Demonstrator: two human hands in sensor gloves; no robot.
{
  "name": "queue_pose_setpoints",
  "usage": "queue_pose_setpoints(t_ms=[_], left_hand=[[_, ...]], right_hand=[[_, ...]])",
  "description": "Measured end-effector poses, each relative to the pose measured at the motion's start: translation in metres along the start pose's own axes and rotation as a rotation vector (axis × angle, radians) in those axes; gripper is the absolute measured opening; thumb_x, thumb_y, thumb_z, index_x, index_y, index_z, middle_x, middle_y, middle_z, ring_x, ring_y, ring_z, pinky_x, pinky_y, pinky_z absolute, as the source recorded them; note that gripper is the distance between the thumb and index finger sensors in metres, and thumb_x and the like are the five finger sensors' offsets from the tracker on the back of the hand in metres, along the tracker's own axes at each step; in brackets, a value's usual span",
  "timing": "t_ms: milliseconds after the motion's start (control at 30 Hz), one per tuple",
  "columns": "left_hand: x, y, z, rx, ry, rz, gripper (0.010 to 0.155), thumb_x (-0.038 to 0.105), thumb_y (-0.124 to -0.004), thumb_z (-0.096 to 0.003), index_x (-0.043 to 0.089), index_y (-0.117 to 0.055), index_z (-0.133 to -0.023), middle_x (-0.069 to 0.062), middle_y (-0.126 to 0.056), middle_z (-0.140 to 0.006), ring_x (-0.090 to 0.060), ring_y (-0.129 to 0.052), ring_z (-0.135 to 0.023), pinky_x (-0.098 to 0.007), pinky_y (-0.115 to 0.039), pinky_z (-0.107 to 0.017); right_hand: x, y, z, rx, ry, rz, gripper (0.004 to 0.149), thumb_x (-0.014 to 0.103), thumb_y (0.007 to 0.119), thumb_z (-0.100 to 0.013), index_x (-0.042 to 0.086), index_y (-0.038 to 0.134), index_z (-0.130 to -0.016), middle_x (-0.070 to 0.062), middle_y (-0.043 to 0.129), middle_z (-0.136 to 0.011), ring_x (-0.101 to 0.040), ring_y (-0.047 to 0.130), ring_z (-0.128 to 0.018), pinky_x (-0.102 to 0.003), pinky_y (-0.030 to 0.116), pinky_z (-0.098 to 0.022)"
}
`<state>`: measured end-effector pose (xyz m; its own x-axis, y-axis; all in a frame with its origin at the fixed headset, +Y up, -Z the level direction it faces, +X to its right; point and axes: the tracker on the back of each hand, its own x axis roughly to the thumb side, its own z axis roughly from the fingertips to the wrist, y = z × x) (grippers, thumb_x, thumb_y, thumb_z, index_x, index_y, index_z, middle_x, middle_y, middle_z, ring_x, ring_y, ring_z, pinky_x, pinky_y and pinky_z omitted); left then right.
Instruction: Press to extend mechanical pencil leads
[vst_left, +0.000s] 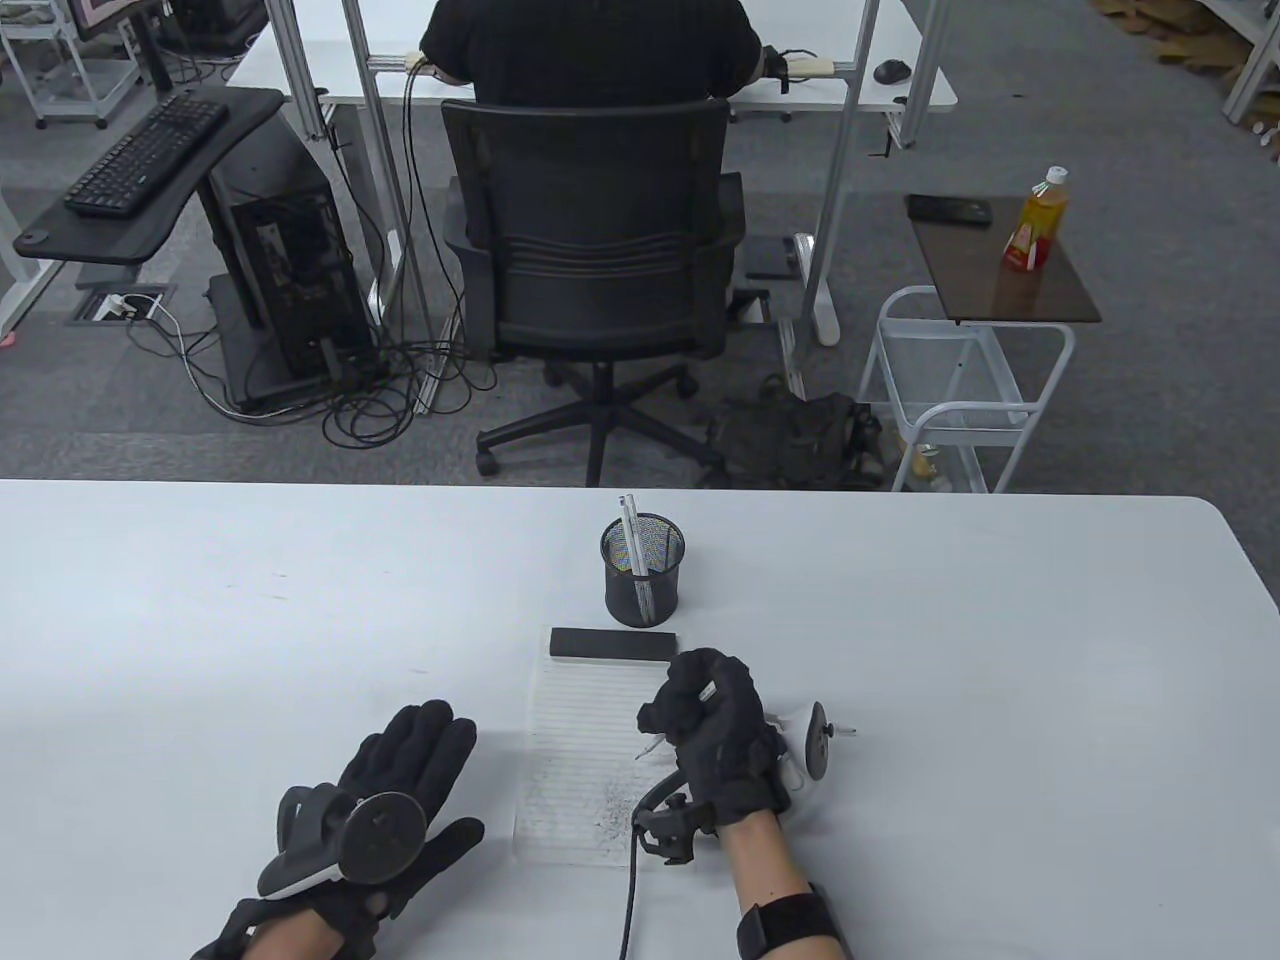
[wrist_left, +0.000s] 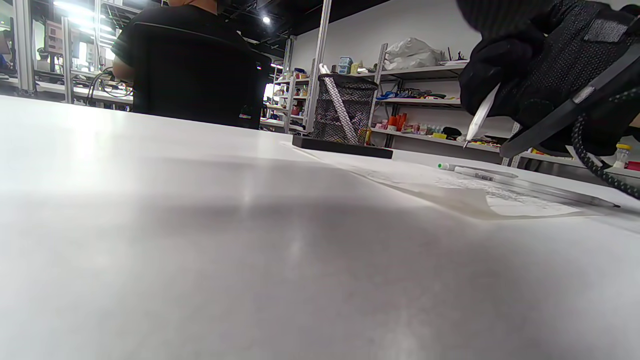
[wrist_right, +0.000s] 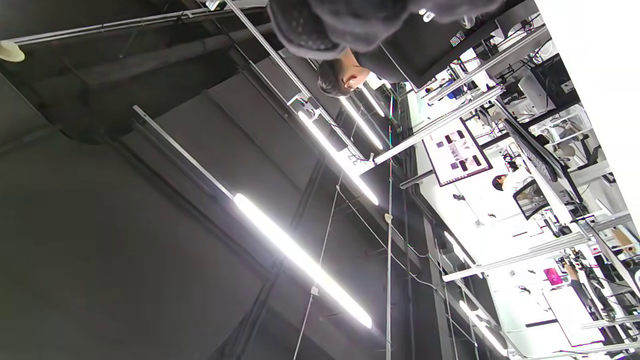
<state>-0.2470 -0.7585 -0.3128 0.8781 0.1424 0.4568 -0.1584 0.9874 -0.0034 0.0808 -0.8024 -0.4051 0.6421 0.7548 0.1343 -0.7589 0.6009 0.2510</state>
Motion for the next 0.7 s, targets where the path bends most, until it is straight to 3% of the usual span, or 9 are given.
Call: queue_pose_setpoints(t_ms=[167,700], left_hand=[[0.000,0.000,0.000,-0.003,0.000,-0.002,0.089,0.064,-0.066,-0.0448,0.022,-0.028,-0.114,-0.013,-0.028,-0.120,-0.047,-0.040,-0.111,-0.064,-0.047,-0.076],[0.000,0.000,0.000,-0.007,-0.002,-0.008,0.089,0.064,-0.066,-0.0447,0.023,-0.028,-0.114,-0.013,-0.028,-0.120,-0.047,-0.040,-0.111,-0.064,-0.047,-0.076]], right_hand=[[-0.006,0.004,0.001,0.021,0.025,0.007,0.062,0.058,0.056,-0.060,0.006,0.083,-0.077,-0.008,0.087,-0.048,-0.036,0.084,-0.039,-0.064,0.073,-0.043],[-0.035,0.029,0.007,0.098,0.111,0.082,0.054,0.049,0.058,-0.060,0.004,0.084,-0.075,-0.009,0.087,-0.045,-0.037,0.084,-0.036,-0.065,0.073,-0.042]])
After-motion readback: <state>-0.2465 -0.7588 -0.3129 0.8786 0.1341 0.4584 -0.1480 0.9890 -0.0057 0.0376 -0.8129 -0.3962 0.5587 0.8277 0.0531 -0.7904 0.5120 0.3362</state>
